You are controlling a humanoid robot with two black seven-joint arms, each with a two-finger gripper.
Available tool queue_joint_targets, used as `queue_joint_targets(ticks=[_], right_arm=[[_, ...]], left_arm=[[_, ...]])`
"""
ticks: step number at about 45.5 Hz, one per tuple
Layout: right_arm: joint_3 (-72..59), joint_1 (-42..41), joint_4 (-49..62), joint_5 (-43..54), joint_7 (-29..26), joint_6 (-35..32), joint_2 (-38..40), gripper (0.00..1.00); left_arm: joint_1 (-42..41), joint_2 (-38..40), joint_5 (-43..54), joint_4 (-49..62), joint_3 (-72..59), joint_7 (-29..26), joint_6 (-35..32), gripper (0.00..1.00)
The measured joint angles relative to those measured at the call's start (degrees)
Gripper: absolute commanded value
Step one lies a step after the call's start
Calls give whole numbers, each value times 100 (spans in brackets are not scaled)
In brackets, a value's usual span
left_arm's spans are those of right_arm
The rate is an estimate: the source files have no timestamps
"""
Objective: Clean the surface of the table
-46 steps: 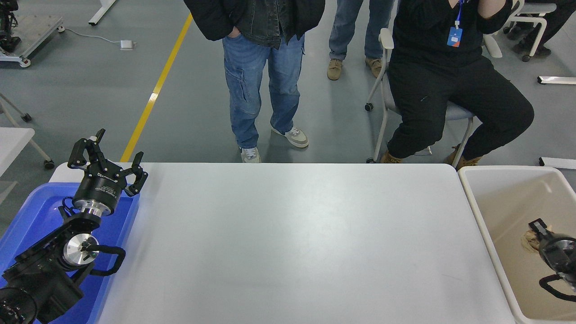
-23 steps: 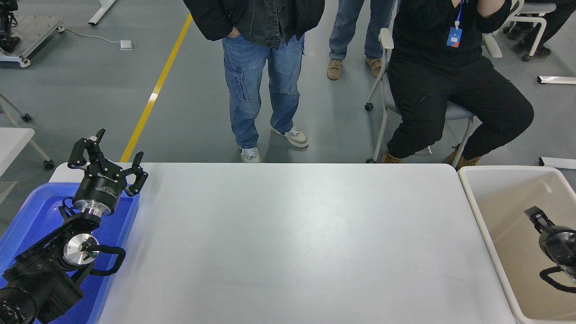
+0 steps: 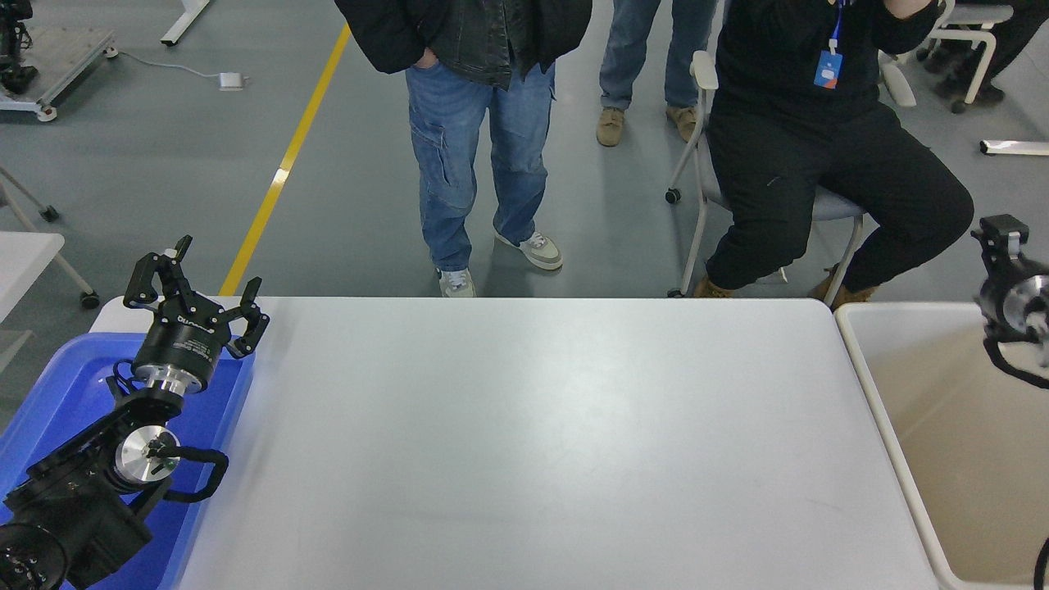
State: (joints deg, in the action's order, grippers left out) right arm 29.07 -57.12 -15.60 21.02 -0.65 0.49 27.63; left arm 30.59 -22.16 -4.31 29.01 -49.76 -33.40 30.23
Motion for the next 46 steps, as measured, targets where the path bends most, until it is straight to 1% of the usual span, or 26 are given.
queue_joint_targets(ticks=[8, 14, 25, 33, 46], right_arm=[[953, -35, -768, -2, 6, -9, 35, 98], [1602, 97, -1356, -2, 6, -12, 20, 98], [2563, 659, -2311, -2, 73, -34, -164, 98], [3042, 1207, -2748, 20, 548, -69, -398, 98], [3384, 2050, -2977, 69, 1362, -327, -744, 98]], left_arm=[[0, 0, 0, 1, 0, 0, 0, 100], [0, 0, 0, 2, 0, 0, 0, 100], [0, 0, 1, 1, 0, 0, 0, 100], [0, 0, 1, 1, 0, 0, 0, 100], [0, 0, 1, 1, 1, 0, 0, 100]])
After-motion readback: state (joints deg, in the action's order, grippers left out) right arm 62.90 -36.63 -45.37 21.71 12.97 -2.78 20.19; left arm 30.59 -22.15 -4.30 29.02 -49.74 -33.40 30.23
